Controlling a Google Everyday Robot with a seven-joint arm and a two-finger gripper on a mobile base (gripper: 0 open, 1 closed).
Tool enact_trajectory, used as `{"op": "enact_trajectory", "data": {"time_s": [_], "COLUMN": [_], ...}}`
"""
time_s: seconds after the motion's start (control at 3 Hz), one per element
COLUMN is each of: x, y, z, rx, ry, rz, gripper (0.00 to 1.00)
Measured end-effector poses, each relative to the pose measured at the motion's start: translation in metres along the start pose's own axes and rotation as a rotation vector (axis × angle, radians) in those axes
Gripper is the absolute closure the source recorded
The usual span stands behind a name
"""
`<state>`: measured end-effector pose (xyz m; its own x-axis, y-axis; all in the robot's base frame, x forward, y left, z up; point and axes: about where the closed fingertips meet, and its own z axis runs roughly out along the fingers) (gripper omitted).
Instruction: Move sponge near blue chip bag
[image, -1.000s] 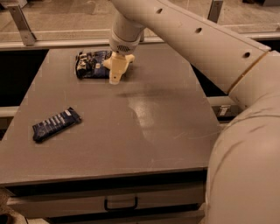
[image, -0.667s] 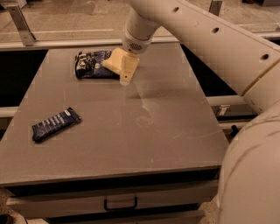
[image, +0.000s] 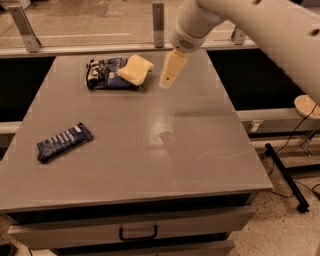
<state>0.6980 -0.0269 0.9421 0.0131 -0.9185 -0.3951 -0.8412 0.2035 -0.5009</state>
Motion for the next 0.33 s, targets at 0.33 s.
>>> {"op": "enact_trajectory", "data": {"time_s": [0.33], "x": [0.0029], "y": [-0.0015], "z": [-0.0023], "rx": [0.007], "ry": [0.001], "rz": [0.004], "gripper": [0.00]}}
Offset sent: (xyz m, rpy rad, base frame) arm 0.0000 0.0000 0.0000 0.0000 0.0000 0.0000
